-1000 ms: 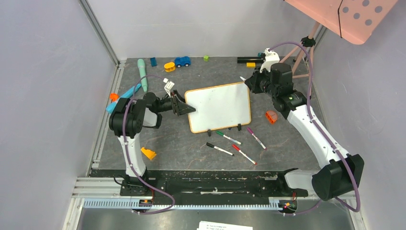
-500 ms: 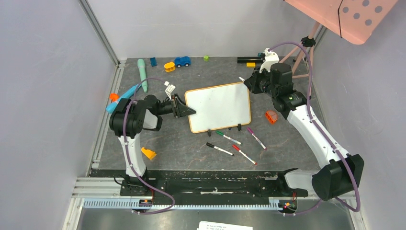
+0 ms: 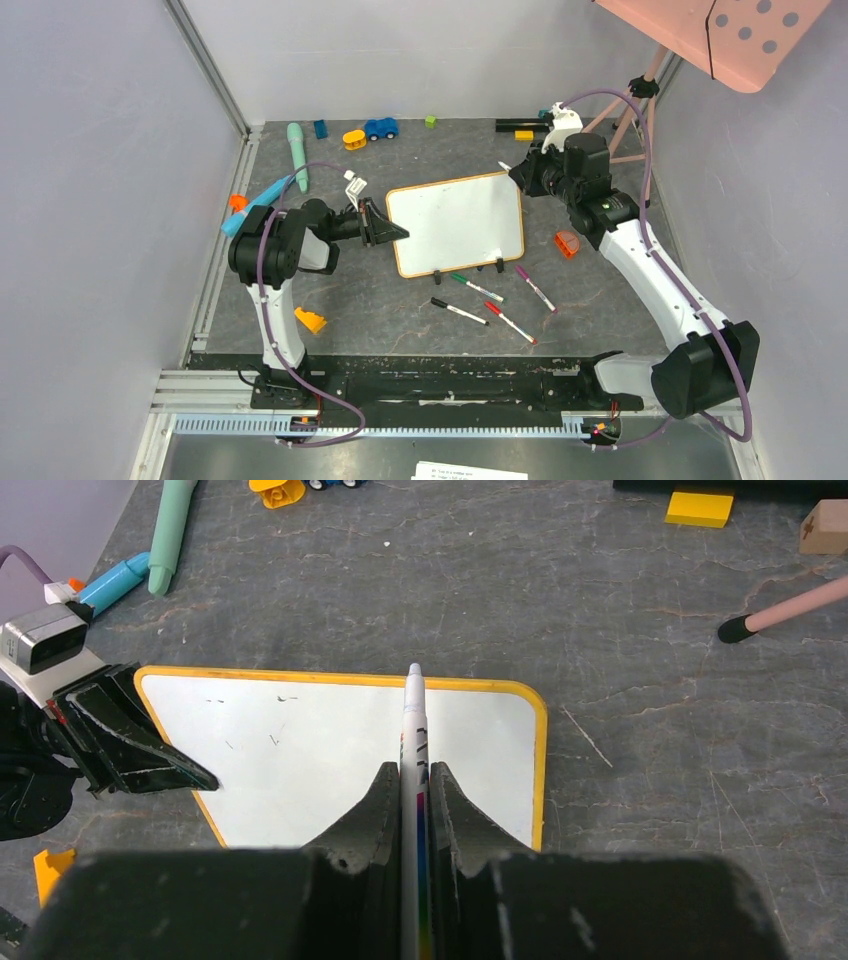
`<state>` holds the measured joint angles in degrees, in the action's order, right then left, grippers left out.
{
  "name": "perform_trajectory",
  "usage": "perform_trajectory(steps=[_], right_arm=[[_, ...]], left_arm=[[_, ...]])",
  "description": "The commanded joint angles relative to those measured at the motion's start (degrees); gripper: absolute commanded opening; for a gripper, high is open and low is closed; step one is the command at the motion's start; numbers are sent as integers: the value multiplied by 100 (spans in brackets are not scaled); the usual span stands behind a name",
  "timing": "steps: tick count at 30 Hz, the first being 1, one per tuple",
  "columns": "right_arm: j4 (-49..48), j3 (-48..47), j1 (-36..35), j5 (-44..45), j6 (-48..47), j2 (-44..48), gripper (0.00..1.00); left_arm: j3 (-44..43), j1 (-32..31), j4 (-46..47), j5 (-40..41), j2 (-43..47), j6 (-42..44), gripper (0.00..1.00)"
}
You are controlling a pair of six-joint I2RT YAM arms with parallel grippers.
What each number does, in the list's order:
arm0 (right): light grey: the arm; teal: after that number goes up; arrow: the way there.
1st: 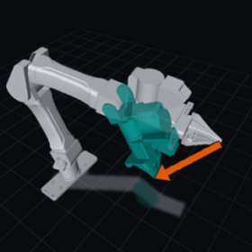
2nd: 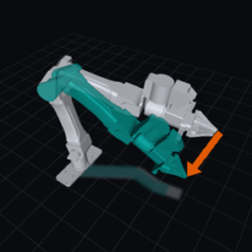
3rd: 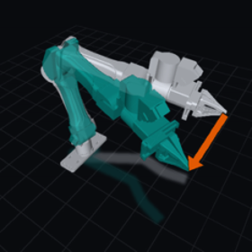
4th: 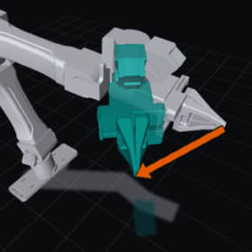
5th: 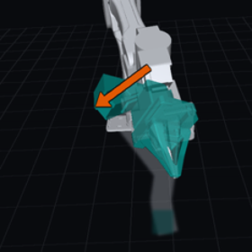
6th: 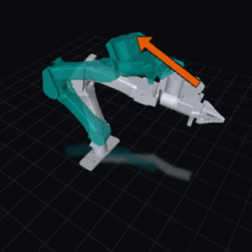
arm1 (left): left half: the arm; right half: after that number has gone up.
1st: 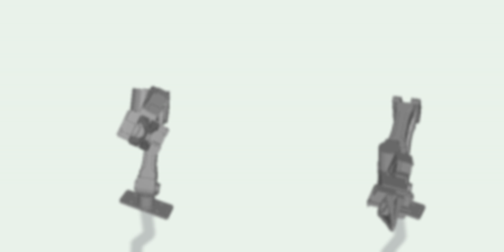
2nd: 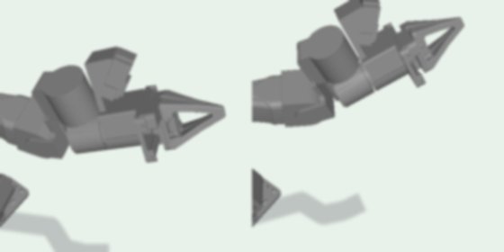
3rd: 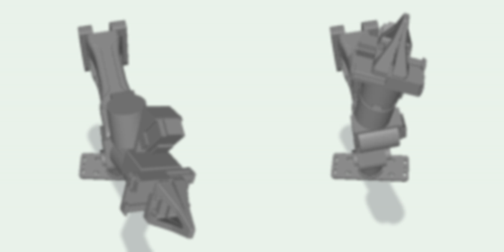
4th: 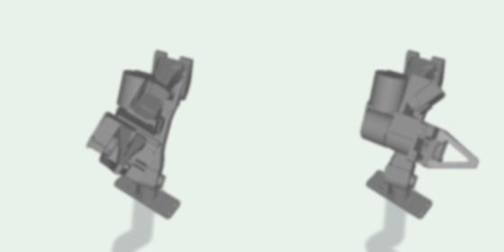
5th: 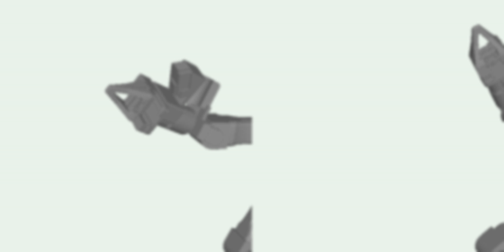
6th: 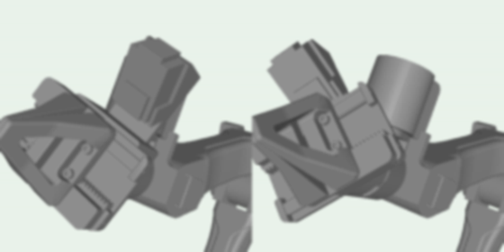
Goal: Write a sentence on the whiteboard
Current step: Hold the whiteboard on the whiteboard stand, then write a sentence on the whiteboard.
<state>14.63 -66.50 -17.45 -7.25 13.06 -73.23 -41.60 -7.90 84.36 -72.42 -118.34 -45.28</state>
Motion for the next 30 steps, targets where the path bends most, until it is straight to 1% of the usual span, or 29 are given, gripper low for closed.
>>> perform_trajectory(steps=[1,3,8,11,13,18,20,21,22,24,30], right_arm=[[-291,6,-26,46,81,146,0],[-320,-25,-47,35,120,139,0],[52,-400,-172,460,338,-72,0],[170,-313,-208,1484,889,102,0],[5,-136,-196,1684,926,281,0],[55,-6,-105,1408,858,423,0],[37,238,-100,1613,953,594,0],[-35,379,-91,1825,1058,760,0],[-264,596,-84,1847,1020,940,0],[-644,908,-83,1675,729,1191,0],[-293,641,-89,1522,451,1020,0]], left_arm=[[-7,-45,485,-175,248,210,9],[3,-47,485,-180,245,212,2],[3,-59,485,-167,205,181,2],[13,-57,485,-176,201,177,2],[44,-55,485,-189,209,192,2],[82,-58,485,-202,250,247,2],[95,-55,485,-206,265,271,2],[106,-58,485,-207,269,289,2],[114,-58,485,-200,281,295,2],[104,-54,485,-203,281,302,2],[42,-54,485,-231,248,273,2]])
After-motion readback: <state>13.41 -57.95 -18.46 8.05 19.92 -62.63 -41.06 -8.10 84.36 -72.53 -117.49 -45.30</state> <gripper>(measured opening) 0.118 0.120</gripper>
